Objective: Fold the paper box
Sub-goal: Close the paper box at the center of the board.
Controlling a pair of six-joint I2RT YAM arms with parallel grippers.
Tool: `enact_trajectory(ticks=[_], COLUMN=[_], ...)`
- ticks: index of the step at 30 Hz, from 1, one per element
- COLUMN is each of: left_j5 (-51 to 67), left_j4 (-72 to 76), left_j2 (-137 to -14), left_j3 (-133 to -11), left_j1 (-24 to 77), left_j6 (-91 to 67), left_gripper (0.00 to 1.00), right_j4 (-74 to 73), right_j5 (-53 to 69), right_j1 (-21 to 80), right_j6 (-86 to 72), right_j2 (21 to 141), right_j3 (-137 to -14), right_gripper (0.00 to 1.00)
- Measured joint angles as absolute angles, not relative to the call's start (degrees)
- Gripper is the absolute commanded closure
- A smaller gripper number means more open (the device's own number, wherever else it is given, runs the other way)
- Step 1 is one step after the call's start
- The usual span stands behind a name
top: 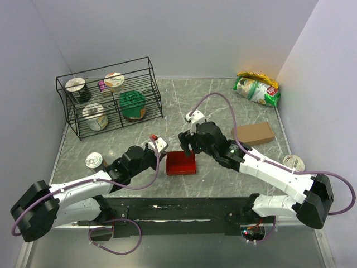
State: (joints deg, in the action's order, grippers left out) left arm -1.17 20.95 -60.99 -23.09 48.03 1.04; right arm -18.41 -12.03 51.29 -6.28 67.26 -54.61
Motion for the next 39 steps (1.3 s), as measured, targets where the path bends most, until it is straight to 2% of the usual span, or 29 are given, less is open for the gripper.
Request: enact_trajectory(ticks=[3,8,11,22,25,27,28,29,31,32,35,36,39], left_j5=[-1.5,-2.4,-3.5,-11.2,-13.3,-14.2,-14.7,-15.0,-15.9,-16.1,-17.0,-17.2,-17.5], left_j4=[21.2,21.6,21.8,21.2,20.1,19.4,18.9,18.5,16.8,16.2,14.6,14.2,13.8], left_j2=[-61.0,-62.6,-64.4,-74.8,-77.4,-78.9,-79.7,-80.3,-81.1,-81.3,-80.6,-79.6,-74.5], left_j3=[-23.0,-23.1,-23.1,-26.6,-27.9,-28.7,-28.9,-29.0,-29.0,-29.0,-28.9,-28.7,-27.0], left_j1=[49.5,52.8,55.2,66.2,68.3,69.2,69.6,69.8,70.0,70.0,70.0,70.0,70.0], left_j6=[1.5,0.4,-1.4,-6.7,-7.9,-8.7,-9.1,-9.8,-11.0,-11.3,-13.4,-14.4,-17.1], left_gripper=[0.99,0.99,0.99,0.99,0.89,0.65,0.58,0.45,0.3,0.19,0.03,0.01,0.04], right_j4=[-16.2,-14.0,-13.3,-12.6,-12.4,-12.4,-12.3,-12.4,-12.1,-11.7,-9.9,-9.5,-9.3], right_j5=[-10.6,-7.7,-5.9,0.5,1.7,1.8,1.9,2.0,2.0,2.0,2.6,3.0,4.0], right_j1=[49.3,47.1,46.3,46.0,46.0,46.0,46.0,46.0,46.0,45.9,45.3,45.0,44.5], right_j6=[-9.3,-12.7,-13.6,-16.4,-18.3,-19.6,-20.0,-20.5,-21.5,-21.8,-22.6,-22.9,-23.1], right_j2=[67.2,67.4,68.5,72.6,74.1,75.4,76.1,77.0,79.0,79.9,80.8,80.8,80.5], right_j3=[-54.0,-51.9,-51.2,-44.3,-42.5,-41.3,-40.9,-40.5,-40.1,-40.1,-40.2,-40.2,-40.2], right_gripper=[0.24,0.45,0.51,0.57,0.56,0.56,0.56,0.56,0.57,0.57,0.57,0.55,0.44])
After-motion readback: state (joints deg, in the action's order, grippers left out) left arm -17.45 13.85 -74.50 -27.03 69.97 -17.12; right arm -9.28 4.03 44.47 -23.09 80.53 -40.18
